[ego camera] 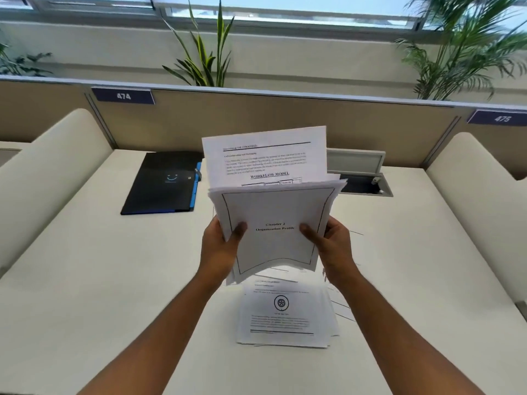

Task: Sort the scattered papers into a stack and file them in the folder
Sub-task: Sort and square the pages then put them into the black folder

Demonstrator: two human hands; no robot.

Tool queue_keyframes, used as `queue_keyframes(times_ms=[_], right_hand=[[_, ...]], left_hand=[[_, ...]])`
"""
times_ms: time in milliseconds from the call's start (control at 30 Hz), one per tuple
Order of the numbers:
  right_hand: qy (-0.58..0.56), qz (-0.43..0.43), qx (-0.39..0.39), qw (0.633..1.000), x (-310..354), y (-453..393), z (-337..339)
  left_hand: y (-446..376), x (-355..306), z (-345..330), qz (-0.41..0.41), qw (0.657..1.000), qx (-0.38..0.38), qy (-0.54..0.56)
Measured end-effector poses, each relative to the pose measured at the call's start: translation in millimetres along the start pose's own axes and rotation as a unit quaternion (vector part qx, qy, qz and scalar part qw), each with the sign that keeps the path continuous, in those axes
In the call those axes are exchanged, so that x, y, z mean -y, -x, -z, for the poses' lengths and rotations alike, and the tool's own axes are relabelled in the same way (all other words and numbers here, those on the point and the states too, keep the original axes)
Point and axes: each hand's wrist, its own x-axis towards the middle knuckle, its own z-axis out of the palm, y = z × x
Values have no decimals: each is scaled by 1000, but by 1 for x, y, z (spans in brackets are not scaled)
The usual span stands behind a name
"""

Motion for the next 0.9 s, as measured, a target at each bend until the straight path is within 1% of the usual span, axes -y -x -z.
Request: queue_keyframes(times_ms=[100, 233, 333, 467, 600, 700, 733, 800, 833, 900], right_hand=[[23, 4, -34, 999, -5, 5, -2], [52, 26, -54, 997, -7, 12, -3], [60, 20, -50, 997, -9, 15, 2], [102, -12, -31, 994, -17, 17, 2], [38, 0, -44, 998, -13, 12, 6], [71, 3, -10, 997, -14, 15, 5], [71, 9, -7, 997, -16, 16, 5], [46, 13, -34, 998, -19, 17, 6], [45, 9, -44, 998, -19, 18, 7], [66, 6, -30, 997, -20, 19, 6]], left_hand=[[5, 4, -13, -8, 1000, -20, 2], [8, 6, -19, -22, 1000, -19, -1], [9, 11, -18, -20, 999, -26, 5], [13, 13, -21, 0, 1000, -4, -9], [13, 9, -22, -6, 1000, 3, 15], [19, 9, -28, -25, 999, 36, -3], [20, 10, -29, -31, 999, 25, -8], [21, 11, -32, -14, 1000, -11, 9], [22, 12, -32, -3, 1000, -11, 15], [23, 13, -34, 1, 1000, 12, 9]])
